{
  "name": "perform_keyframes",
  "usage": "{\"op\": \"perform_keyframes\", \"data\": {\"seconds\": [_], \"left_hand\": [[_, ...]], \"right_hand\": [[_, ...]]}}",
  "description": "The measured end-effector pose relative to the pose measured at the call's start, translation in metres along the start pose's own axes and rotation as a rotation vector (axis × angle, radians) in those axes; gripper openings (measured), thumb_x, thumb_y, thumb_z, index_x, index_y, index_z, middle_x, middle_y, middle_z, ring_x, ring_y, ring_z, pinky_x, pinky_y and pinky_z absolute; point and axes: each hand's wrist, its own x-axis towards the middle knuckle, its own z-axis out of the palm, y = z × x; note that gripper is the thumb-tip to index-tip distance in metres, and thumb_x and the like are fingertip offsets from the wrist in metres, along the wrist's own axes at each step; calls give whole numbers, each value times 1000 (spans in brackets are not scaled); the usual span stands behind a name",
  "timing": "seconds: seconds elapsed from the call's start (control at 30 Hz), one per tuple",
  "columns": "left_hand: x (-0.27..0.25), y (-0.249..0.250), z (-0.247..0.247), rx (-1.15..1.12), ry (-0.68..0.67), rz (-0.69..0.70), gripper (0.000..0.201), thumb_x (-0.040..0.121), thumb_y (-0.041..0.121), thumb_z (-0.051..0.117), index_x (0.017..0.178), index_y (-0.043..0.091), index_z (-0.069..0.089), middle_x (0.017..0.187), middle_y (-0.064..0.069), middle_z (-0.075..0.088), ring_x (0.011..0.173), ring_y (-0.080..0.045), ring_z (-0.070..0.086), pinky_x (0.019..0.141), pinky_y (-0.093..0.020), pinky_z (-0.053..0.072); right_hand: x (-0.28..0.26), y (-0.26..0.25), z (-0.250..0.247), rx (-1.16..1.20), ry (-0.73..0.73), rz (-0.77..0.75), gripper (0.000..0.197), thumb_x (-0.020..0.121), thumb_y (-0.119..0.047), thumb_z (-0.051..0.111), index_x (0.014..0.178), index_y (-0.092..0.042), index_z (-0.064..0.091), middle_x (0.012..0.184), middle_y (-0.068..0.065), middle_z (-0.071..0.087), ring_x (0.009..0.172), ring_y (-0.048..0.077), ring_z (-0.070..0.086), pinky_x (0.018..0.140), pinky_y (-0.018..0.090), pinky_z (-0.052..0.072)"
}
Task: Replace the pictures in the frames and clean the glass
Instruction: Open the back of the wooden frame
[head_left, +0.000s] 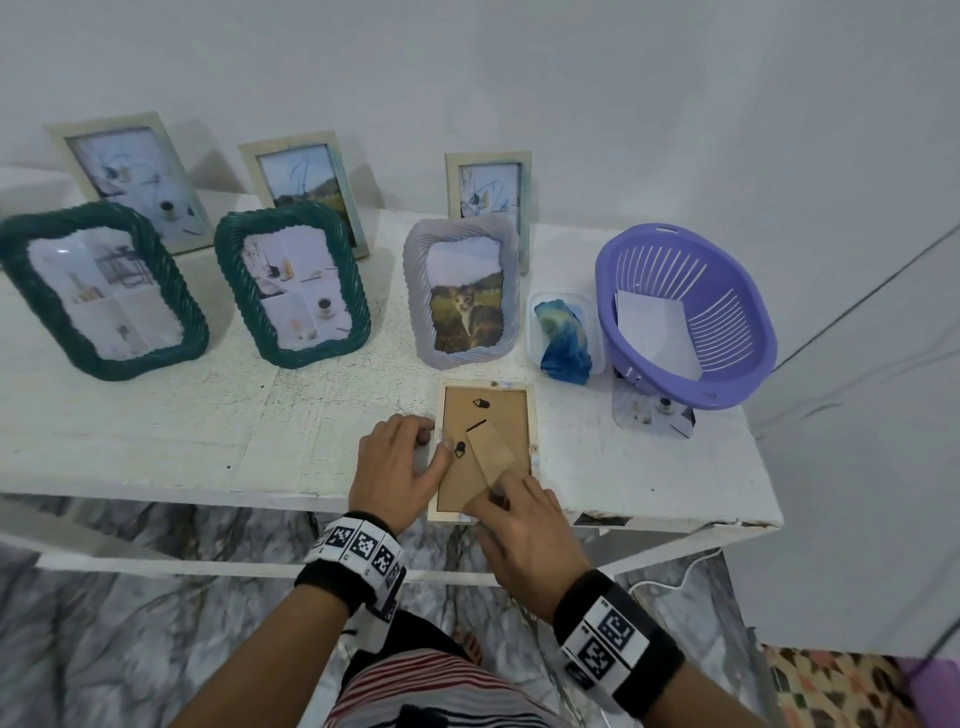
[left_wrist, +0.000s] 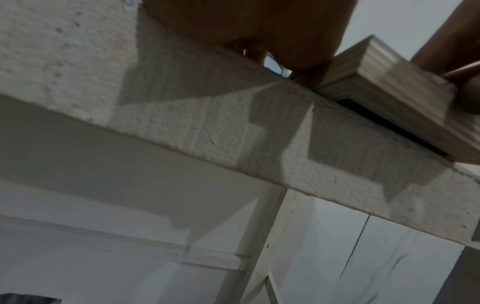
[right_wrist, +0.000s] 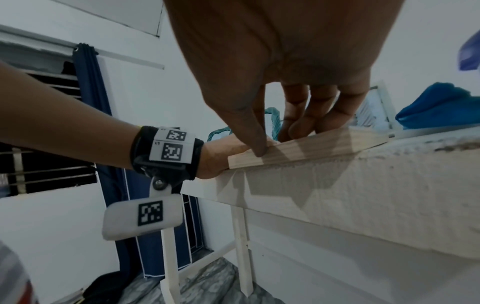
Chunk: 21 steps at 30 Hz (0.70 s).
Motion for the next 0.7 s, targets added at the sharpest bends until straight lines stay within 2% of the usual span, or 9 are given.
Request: {"op": "perform_keyframes", "data": {"seconds": [0.07,0.13,0.2,0.27,0.37,0.43,0.53,0.7], "left_hand": [[0,1,-1,-8,-10,-8,40,90,52,48,106,18,60,93,4,58,88,-20,54,80,-40,44],[0,1,-3,-15,-26,-9,44,91,53,47,118,20,58,99,4,57,93,-17,53,83,-39,42],[0,0,-5,-11,-49,7,45,94,51,45,129,23,53,107,5,56,96,-15,50,83,-36,39],[1,0,-8,0,-72,41,43,97,46,41,133,25,52,113,3,56,99,-18,50,84,-37,39],[0,-2,-9,81,-104,76,46,97,46,32,133,26,53,121,1,54,106,-21,48,85,-36,37],[-2,-4,-9,123,-111,82,47,98,46,30,135,28,52,126,3,53,112,-20,46,89,-36,35],[-2,-7,-10,126,-113,86,44,99,44,30,136,29,50,132,3,51,118,-19,44,94,-37,36],[-3,-6,-11,114,-99,76,44,99,43,31,135,29,52,133,3,52,119,-20,45,94,-39,38]], "right_hand": [[1,3,-4,-3,-17,-37,18,84,-22,53,99,-22,63,93,3,47,87,22,46,63,33,42],[5,6,-9,-8,6,-26,19,87,-30,51,100,-23,63,97,2,48,87,18,41,66,31,41],[12,7,-15,-43,66,51,27,86,-39,51,103,-21,62,102,3,50,88,18,42,69,32,43],[24,8,-18,-103,101,162,37,83,-44,55,105,-16,61,107,7,54,90,24,49,70,36,47],[39,9,-15,-169,52,289,47,76,-51,62,98,-9,64,114,13,56,97,33,53,74,41,50],[44,7,-10,-146,28,324,49,74,-50,64,96,-6,64,115,15,56,100,35,53,76,42,51],[49,3,-4,-35,89,336,48,73,-42,69,98,-3,62,119,17,55,105,36,52,80,43,52],[46,3,-6,68,199,329,44,72,-34,72,97,0,60,120,21,54,100,37,53,86,40,50]]}}
